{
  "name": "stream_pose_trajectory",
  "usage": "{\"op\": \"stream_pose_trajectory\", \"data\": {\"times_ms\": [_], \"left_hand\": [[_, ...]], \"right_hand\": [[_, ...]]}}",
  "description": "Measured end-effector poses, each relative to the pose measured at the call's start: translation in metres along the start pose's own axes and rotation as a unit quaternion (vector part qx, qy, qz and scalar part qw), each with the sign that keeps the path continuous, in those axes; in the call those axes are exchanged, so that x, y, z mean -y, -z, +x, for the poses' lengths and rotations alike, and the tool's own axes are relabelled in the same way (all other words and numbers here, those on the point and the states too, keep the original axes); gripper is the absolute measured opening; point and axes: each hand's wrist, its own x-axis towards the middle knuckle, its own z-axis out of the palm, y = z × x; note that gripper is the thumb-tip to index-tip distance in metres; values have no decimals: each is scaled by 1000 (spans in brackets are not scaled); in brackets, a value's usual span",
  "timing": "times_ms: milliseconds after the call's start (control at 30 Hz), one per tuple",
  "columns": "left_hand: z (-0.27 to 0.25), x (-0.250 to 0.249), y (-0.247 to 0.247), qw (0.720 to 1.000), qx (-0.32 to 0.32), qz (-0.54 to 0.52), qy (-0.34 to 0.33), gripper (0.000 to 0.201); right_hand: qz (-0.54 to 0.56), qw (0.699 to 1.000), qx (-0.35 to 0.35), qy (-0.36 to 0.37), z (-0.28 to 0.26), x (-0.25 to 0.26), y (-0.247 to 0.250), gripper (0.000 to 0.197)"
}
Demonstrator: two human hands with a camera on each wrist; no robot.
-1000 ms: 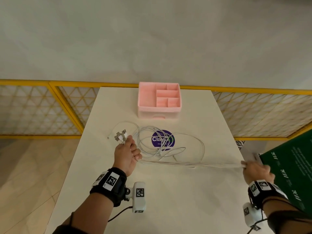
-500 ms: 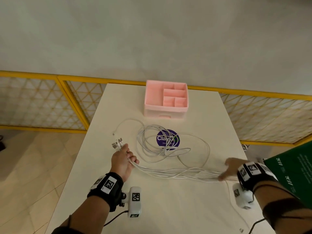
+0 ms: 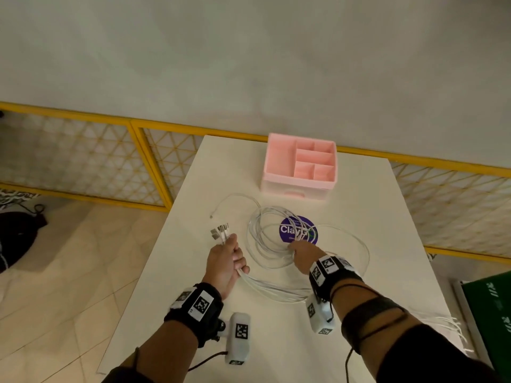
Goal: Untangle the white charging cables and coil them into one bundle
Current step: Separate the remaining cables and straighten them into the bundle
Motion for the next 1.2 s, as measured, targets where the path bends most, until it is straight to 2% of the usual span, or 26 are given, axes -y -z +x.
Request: {"op": "stream_pose_trajectory", "data": {"times_ms": [67, 133, 200, 333, 400, 467, 533, 633, 700, 767, 867, 1000, 1033, 1133, 1200], "left_hand": [[0, -1, 0, 1000, 15, 6, -10, 35], [-1, -1, -1, 999, 27, 14, -13, 35], [-1, -3, -4, 999, 38, 20, -16, 36], [-2, -8, -16, 998, 48, 35, -34, 35], [-2, -9, -25, 996, 55, 36, -55, 35], [-3, -11, -32, 995, 61, 32, -78, 34], [-4, -13, -39, 993, 72, 15, -88, 28], [-5, -16, -47, 992, 93, -16, -86, 20], [-6, -18, -49, 992, 101, -33, -71, 19], [-8, -18, -50, 991, 110, -41, -71, 17], [-9, -16, -50, 986, 109, 3, -124, 20], [-2, -10, -46, 984, 67, 55, -152, 20], [0, -8, -44, 985, 54, 57, -152, 22], [-1, -4, -44, 987, 31, 47, -150, 23], [-4, -5, -44, 986, 31, 40, -159, 25]], "right_hand": [[44, 998, -43, -2, 0, -2, 3, 43], [123, 983, -133, -3, -1, -3, 14, 39], [186, 955, -231, 21, -3, -2, 29, 27], [288, 886, -343, 118, -19, 18, 70, 8], [358, 849, -358, 153, -27, 31, 83, 10], [431, 829, -309, 178, -35, 45, 85, 17], [451, 833, -253, 198, -41, 59, 77, 21], [414, 866, -230, 157, -46, 73, 58, 30], [427, 861, -252, 116, -43, 78, 47, 37], [447, 850, -262, 96, -38, 80, 38, 31], [486, 835, -222, 132, -40, 88, 28, 14], [491, 833, -197, 161, -50, 85, 20, 31], [473, 842, -203, 162, -49, 81, 18, 28], [349, 893, -236, 157, -39, 64, 10, 8], [288, 916, -242, 138, -30, 47, 0, 6]]}}
